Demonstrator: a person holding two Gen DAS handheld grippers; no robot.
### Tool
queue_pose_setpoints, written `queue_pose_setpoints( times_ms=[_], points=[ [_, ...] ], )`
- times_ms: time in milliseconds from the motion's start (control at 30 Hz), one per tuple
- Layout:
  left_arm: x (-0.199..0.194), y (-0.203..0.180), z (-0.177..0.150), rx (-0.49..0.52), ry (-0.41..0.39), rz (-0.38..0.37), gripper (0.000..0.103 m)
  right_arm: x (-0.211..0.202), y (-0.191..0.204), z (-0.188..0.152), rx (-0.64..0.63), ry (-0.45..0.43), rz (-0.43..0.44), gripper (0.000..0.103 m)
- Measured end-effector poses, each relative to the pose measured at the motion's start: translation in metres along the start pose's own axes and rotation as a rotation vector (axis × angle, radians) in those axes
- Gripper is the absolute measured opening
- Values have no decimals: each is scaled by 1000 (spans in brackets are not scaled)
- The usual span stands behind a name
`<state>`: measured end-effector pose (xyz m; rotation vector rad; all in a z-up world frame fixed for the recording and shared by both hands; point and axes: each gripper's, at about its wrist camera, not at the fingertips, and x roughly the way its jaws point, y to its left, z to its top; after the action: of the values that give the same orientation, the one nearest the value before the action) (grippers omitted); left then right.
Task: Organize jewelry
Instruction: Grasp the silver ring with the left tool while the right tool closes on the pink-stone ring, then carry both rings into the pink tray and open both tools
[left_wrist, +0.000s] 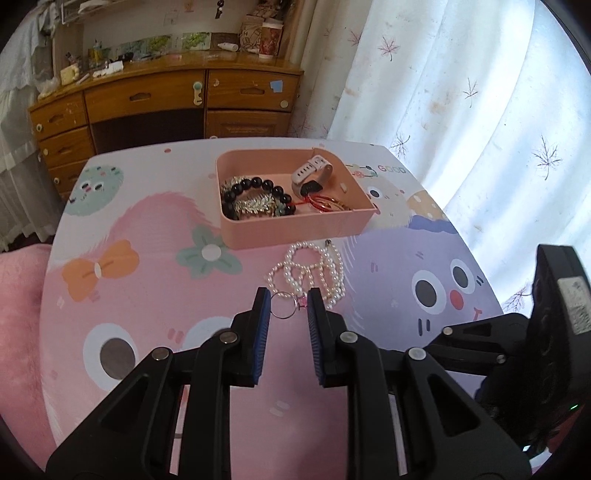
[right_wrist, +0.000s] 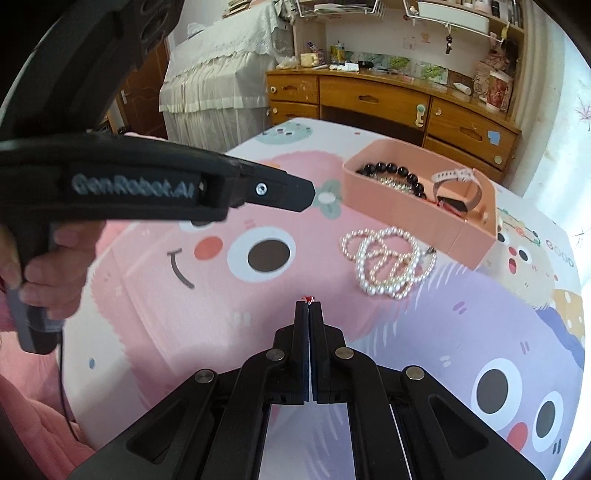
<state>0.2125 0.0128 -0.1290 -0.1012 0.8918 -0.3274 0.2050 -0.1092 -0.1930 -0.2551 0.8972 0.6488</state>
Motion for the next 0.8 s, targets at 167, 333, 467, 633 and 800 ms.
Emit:
queue_pose_setpoints(
  times_ms=[167, 333, 467, 633, 800],
  points=[
    [6, 4, 12, 14, -9, 18, 18, -14, 2, 18, -17, -40, -7, 0],
    [11, 9, 36, 2, -27, 39, 18, -27, -1, 39, -16, -80, -34, 0],
    [10, 11, 59, 0, -73, 17, 18, -37, -5, 57, -20, -115, -81, 0],
    [13, 13, 89, -11, -129, 10, 18, -46, -20, 78, -1, -167, -158, 0],
    [15, 19, 115, -32, -168, -12, 18, -46, -43, 96, 35, -193, -231, 1]
  ],
)
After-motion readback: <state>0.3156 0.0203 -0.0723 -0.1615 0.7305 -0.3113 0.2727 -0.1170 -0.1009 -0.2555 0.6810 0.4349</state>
